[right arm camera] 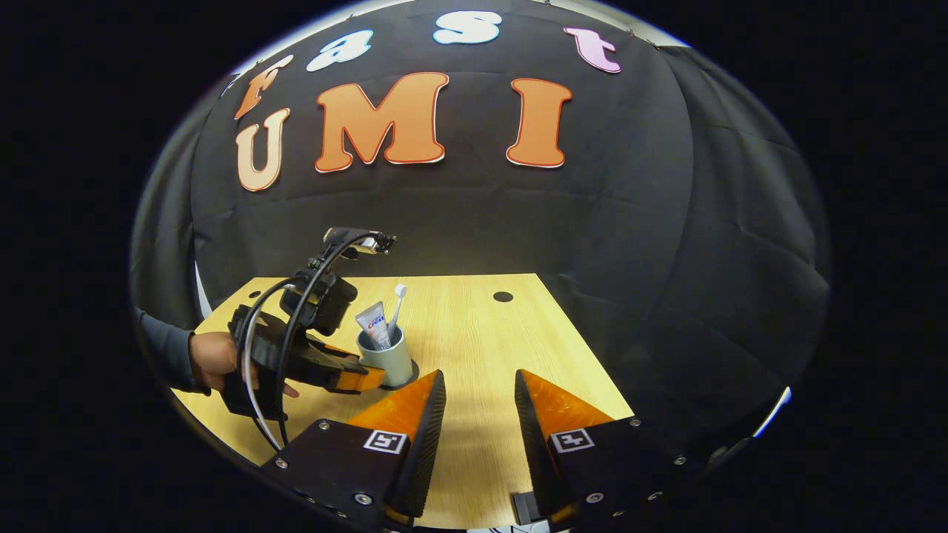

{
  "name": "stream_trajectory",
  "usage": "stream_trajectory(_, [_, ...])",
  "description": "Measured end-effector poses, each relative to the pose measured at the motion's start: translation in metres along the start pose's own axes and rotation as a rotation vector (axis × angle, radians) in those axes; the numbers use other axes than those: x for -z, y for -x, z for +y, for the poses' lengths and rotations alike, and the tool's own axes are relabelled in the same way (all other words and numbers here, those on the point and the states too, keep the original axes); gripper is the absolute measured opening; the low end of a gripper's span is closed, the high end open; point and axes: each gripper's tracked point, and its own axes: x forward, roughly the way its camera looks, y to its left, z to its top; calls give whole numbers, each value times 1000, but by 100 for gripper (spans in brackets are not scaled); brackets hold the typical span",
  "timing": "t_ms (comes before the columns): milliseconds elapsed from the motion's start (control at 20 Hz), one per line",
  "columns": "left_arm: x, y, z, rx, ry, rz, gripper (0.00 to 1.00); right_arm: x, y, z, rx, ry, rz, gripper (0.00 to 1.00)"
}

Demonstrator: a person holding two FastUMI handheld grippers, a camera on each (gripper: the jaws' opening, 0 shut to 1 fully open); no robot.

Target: Put the toothbrush and toothpaste on the desktop into the cup, then pick up the cup and place it on the coaster on the desktop.

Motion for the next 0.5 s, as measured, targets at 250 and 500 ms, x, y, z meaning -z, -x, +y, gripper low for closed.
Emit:
stream_trajectory(250, [-12, 39, 6, -27, 24, -124, 99, -21, -13, 4, -29, 27, -32, 56])
stream_trajectory(500, [-25, 94, 33, -149, 51, -291, 99, -54, -25, 30, -123, 71, -121, 77])
